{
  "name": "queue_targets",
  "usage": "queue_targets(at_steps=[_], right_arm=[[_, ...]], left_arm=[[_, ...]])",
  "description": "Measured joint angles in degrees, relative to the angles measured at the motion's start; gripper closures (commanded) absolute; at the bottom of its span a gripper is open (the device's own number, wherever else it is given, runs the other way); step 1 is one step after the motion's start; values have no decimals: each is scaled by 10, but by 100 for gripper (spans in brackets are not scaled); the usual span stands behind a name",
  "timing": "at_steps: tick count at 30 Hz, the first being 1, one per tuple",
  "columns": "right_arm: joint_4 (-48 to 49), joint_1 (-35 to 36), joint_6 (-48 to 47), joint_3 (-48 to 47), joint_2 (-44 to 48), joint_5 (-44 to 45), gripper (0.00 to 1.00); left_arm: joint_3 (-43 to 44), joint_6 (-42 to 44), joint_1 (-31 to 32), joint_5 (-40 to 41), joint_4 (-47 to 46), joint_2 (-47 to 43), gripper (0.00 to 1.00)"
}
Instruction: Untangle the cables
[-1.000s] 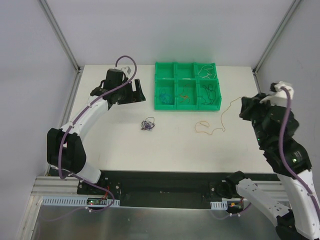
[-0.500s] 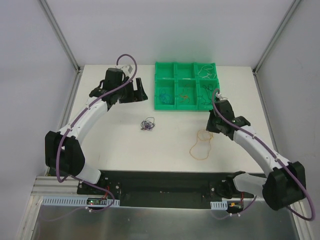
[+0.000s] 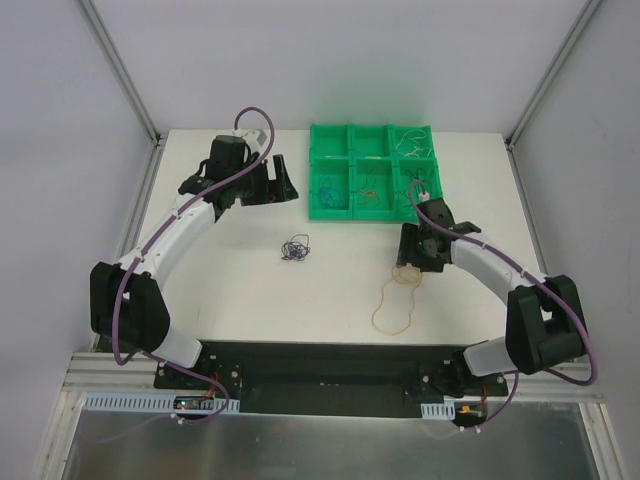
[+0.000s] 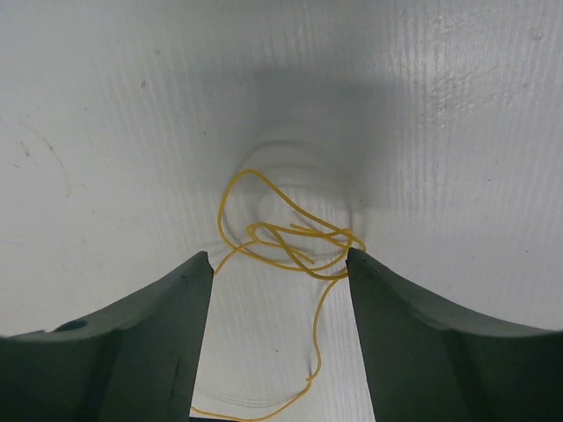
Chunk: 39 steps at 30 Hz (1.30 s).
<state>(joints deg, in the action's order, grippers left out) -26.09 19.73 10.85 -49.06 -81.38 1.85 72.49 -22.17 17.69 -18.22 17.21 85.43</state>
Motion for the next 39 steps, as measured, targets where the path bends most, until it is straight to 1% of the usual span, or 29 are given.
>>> queue_targets(at_steps=[4,9,12,16,17,21,22,23,26,31,36,39], right_arm=[[0,0,-9,0,-2,-4,16],[2,0,-18,-3,-26,8,14],[5,0,-24,-4,-52,11,17],[14,3,-29,-4,-69,21,36],[17,7,-31,-4,-71,26,44],[28,24,-32,-4,-81,47,85],[30,28,-32,-3,-82,53,93],[32,32,-31,-3,-82,59,99],[36,38,-31,-2,-78,74,99],[35,38,-31,-12,-47,89,99],[49,38,-33,-73,7,107,99],[67,38,-42,-137,20,137,99]], left_arm=[[0,-4,0,-7,-3,0,17],[0,-7,0,-10,-6,0,17],[0,-8,0,-10,-7,0,18],[0,-8,0,-11,-7,0,18],[0,-8,0,-11,-7,0,18],[0,-8,0,-13,-7,0,18],[0,-8,0,-13,-7,1,18],[0,-8,0,-13,-7,1,18],[0,-8,0,-13,-7,2,18],[0,-9,0,-15,-7,2,18],[0,-9,0,-15,-7,2,18],[0,-9,0,-15,-7,2,19]])
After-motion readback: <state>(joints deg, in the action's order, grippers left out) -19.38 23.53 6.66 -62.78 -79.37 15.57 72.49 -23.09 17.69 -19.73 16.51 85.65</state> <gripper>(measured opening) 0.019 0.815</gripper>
